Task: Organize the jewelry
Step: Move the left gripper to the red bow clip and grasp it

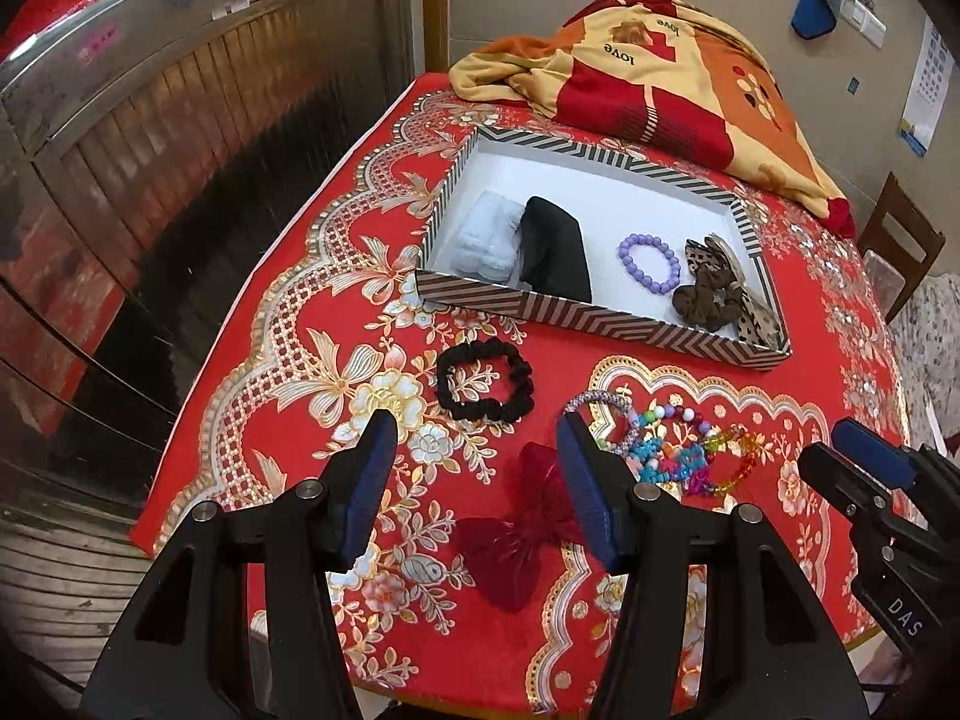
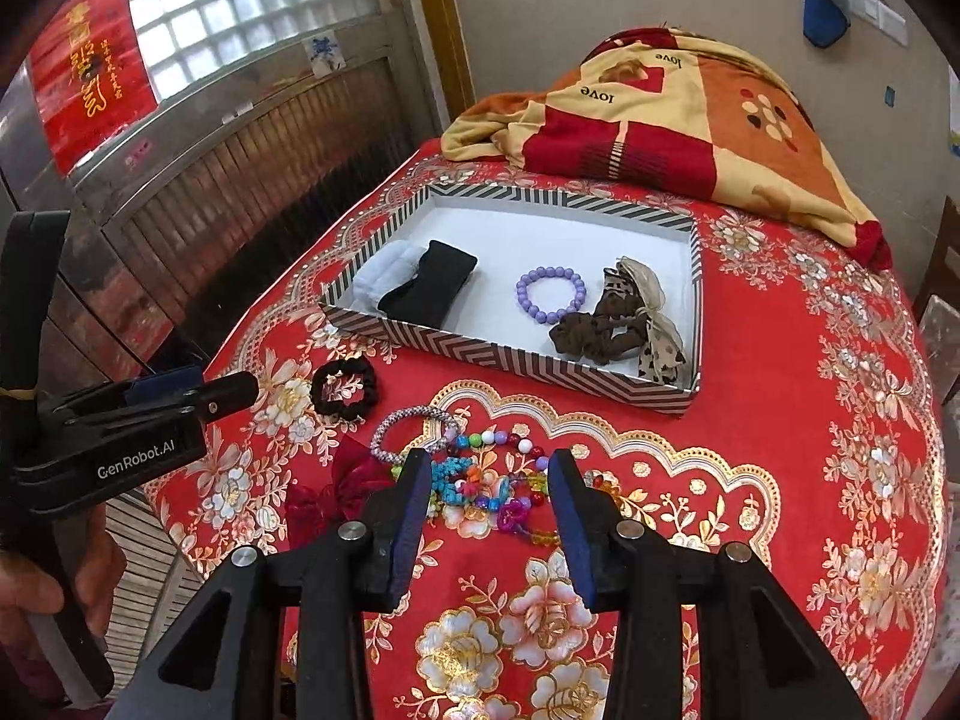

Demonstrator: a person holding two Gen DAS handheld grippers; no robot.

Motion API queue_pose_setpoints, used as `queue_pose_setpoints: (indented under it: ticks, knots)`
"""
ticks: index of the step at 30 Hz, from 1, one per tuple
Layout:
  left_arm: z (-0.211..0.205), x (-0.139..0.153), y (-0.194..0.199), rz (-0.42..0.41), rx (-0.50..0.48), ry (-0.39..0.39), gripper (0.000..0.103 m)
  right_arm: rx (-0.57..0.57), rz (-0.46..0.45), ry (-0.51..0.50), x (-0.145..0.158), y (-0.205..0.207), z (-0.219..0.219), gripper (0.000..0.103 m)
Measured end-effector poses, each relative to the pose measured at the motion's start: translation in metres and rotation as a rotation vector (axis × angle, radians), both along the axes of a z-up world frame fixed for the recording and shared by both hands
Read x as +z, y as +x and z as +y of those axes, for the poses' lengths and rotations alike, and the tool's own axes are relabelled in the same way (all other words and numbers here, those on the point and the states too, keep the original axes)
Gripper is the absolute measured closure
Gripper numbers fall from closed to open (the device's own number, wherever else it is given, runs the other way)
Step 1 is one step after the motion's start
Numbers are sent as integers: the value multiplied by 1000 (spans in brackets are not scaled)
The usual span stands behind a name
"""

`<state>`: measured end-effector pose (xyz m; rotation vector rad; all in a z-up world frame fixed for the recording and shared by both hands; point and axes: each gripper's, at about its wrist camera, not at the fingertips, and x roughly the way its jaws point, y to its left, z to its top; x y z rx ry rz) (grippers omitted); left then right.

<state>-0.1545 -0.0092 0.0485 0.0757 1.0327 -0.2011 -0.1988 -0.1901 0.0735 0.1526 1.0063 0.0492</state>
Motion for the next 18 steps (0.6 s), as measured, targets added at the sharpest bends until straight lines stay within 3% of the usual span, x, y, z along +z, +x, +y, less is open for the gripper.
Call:
queue_pose_setpoints:
  ticks: [18]
  knots:
    - [-8, -3, -6, 9, -17, 9, 48, -21, 33, -5, -6, -1, -7, 57]
